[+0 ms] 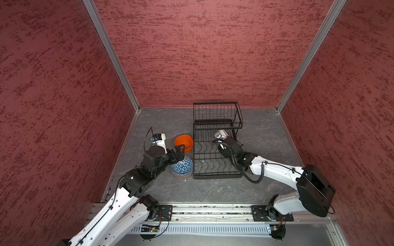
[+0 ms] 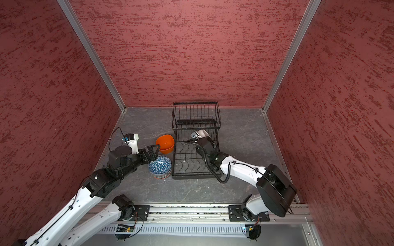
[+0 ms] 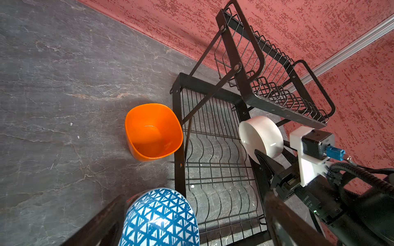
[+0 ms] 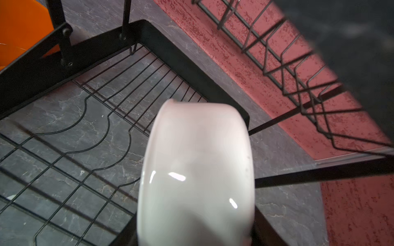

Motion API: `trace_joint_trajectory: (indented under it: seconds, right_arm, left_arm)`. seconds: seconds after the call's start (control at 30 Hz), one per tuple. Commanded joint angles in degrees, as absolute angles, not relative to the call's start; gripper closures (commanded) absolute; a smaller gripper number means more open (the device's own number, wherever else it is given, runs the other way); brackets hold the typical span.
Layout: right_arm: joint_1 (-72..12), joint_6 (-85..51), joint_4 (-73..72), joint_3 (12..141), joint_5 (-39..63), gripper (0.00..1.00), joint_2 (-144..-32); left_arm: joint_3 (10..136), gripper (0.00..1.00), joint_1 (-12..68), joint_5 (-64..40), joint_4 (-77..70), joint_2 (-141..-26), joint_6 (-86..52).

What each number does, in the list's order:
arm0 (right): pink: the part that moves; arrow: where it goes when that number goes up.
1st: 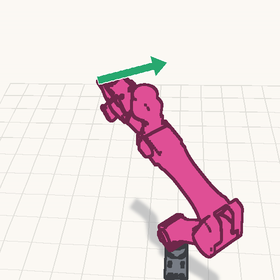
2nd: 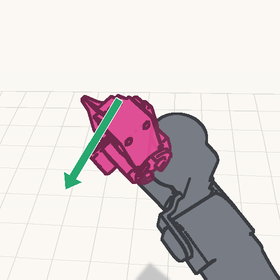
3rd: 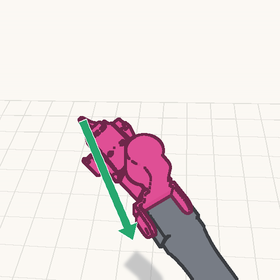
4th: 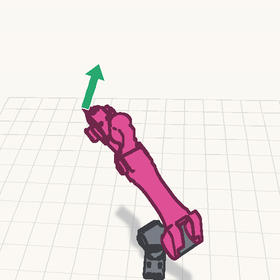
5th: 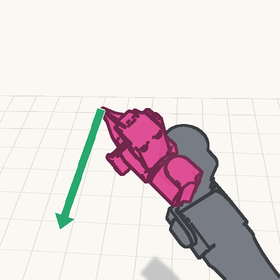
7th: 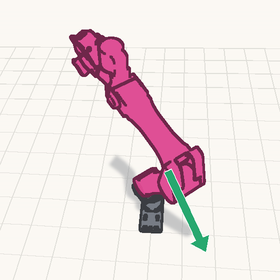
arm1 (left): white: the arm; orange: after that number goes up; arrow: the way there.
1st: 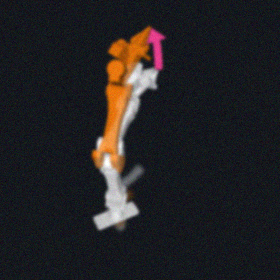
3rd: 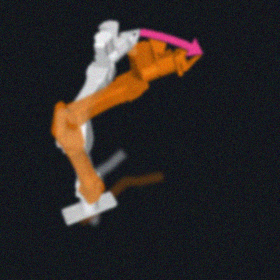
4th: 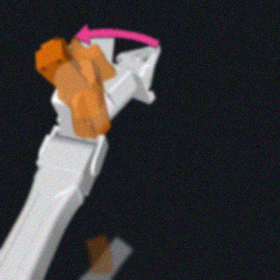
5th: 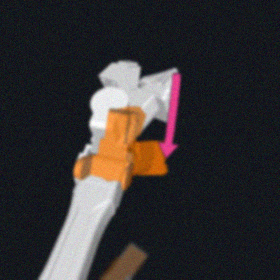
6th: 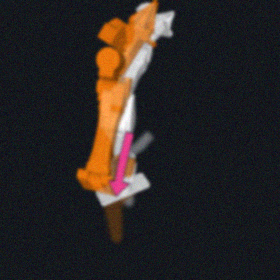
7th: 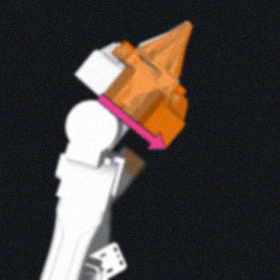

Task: Load bowls into a dish rack
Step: Place the bowl in the dish rack.

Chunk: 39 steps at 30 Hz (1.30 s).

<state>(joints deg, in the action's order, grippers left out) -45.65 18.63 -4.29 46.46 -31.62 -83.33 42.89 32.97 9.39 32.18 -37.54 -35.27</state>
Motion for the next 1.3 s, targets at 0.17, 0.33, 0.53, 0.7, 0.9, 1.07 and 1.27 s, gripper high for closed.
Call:
trace_joint_trajectory:
  seconds: [0.17,0.33,0.53,0.7,0.9,1.07,1.27]
  right_arm:
    - [-46.14,27.91,-15.8,47.35,-37.68,0.71,-88.56]
    - [-46.12,30.29,-19.59,46.76,-38.97,0.71,-90.55]
    - [-46.12,36.18,-23.82,46.49,-40.54,0.71,-93.61]
    - [-46.14,38.38,-27.02,46.07,-41.46,0.71,-96.62]
    - [-45.55,41.49,-31.0,45.85,-42.19,0.71,-99.06]
    - [-44.81,44.54,-32.95,46.98,-42.33,0.71,-101.11]
    - [-43.56,48.02,-35.17,48.41,-42.21,0.69,-103.33]
  left_arm:
    - [42.02,0.0,31.99,8.49,32.72,-36.87,-34.45]
    - [42.0,0.0,31.78,8.44,32.76,-36.78,-34.31]
    - [42.05,0.0,31.55,8.17,32.72,-36.82,-34.27]
    - [41.99,0.0,31.43,8.02,32.79,-36.74,-34.28]
    - [42.38,0.0,31.29,7.97,33.09,-36.74,-34.1]
    - [42.38,0.0,31.11,7.92,33.27,-36.72,-34.1]
    - [42.6,0.0,30.9,7.73,33.3,-36.81,-34.1]
